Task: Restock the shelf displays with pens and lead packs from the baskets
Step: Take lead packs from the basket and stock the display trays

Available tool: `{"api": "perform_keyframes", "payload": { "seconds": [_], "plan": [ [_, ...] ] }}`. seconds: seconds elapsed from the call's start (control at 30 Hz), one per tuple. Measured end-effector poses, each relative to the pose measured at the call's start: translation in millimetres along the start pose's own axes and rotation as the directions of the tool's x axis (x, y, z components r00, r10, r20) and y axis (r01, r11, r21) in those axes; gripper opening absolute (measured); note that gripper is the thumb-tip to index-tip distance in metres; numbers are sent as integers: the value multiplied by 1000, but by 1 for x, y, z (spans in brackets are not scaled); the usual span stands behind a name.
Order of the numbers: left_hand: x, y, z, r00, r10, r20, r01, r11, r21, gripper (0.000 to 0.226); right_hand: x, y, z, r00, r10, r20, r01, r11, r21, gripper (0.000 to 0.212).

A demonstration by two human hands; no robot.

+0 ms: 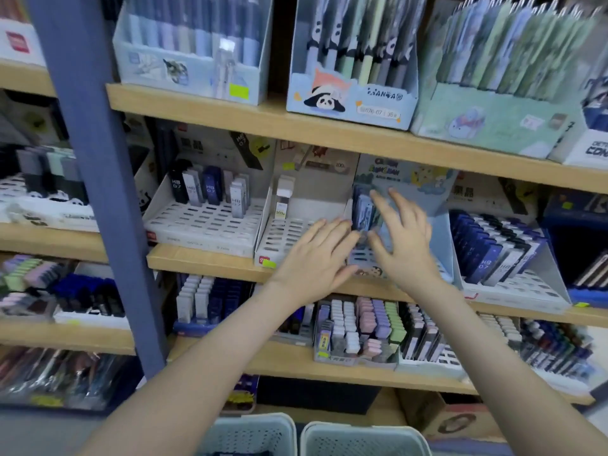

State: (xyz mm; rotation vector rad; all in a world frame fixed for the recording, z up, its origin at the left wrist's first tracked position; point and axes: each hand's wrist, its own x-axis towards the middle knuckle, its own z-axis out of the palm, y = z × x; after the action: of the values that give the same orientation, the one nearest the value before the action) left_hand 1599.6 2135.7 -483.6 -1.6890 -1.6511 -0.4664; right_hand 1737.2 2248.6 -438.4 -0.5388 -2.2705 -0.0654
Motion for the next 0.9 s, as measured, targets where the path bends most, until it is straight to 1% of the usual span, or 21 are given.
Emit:
{"api": "perform_keyframes", "payload": {
  "seconds": [0.07, 0.13, 0.17, 0.2, 0.23, 0.27, 0.3, 0.37, 0.43, 0.47, 0.5, 0.53, 0.6, 0.63, 0.67, 0.73, 0.77, 0.83, 0.9],
  "plan": [
    [-29, -1, -13, 995, 3, -104, -10, 998, -62, 42, -24, -18, -1, 990, -102, -102, 111, 990, 89, 49],
    [-85, 0, -19, 985, -13, -171, -5, 994, -106, 30, -65, -43, 7, 981, -171, -96, 187, 964, 191, 44],
    [-122, 2, -18, 991, -32, -134, 14, 991, -130, 27, -90, -55, 17, 976, -213, -42, 217, 947, 236, 42],
    [-164, 5, -14, 998, -44, -42, 38, 988, -150, 27, -117, -65, 30, 968, -246, 48, 224, 935, 276, 40],
    [-205, 8, -7, 995, -49, 81, 61, 986, -157, 27, -145, -73, 48, 950, -264, 166, 207, 932, 298, 40],
    [-246, 12, -2, 974, -67, 216, 103, 982, -161, 28, -171, -81, 67, 916, -274, 292, 182, 934, 307, 41],
    [-283, 17, 3, 935, -96, 341, 158, 975, -158, 29, -194, -88, 86, 870, -281, 404, 160, 938, 309, 44],
    [-345, 26, 12, 844, -158, 513, 263, 955, -138, 31, -234, -101, 123, 741, -267, 616, 96, 950, 297, 51],
    [-394, 34, 19, 774, -192, 603, 325, 938, -118, 29, -270, -110, 158, 520, -218, 826, 31, 971, 236, 58],
    [-414, 36, 23, 755, -208, 621, 348, 931, -112, 28, -287, -114, 177, 430, -187, 883, 27, 981, 194, 61],
    [-432, 39, 27, 740, -229, 633, 376, 920, -107, 29, -303, -118, 196, 371, -171, 913, 38, 985, 170, 63],
    [-449, 40, 32, 723, -254, 642, 408, 908, -101, 31, -319, -122, 215, 334, -166, 928, 62, 986, 155, 66],
    [-472, 41, 41, 681, -285, 675, 467, 879, -100, 47, -349, -128, 252, 276, -161, 948, 99, 985, 138, 71],
    [-481, 40, 45, 679, -289, 674, 473, 875, -102, 52, -361, -132, 269, 235, -166, 958, 131, 982, 138, 72],
    [-486, 38, 49, 688, -285, 667, 467, 878, -107, 53, -371, -135, 284, 191, -180, 965, 181, 973, 145, 73],
    [-491, 37, 56, 713, -252, 654, 422, 899, -113, 46, -389, -139, 310, 123, -220, 968, 265, 947, 181, 76],
    [-492, 36, 60, 726, -236, 646, 399, 909, -117, 41, -397, -138, 322, 96, -239, 966, 272, 940, 206, 78],
    [-494, 36, 67, 749, -210, 628, 383, 911, -152, 35, -411, -135, 339, 55, -267, 962, 239, 939, 247, 81],
    [-497, 36, 74, 777, -182, 602, 387, 893, -229, 30, -418, -133, 351, 48, -312, 949, 238, 926, 293, 80]
  ]
}}
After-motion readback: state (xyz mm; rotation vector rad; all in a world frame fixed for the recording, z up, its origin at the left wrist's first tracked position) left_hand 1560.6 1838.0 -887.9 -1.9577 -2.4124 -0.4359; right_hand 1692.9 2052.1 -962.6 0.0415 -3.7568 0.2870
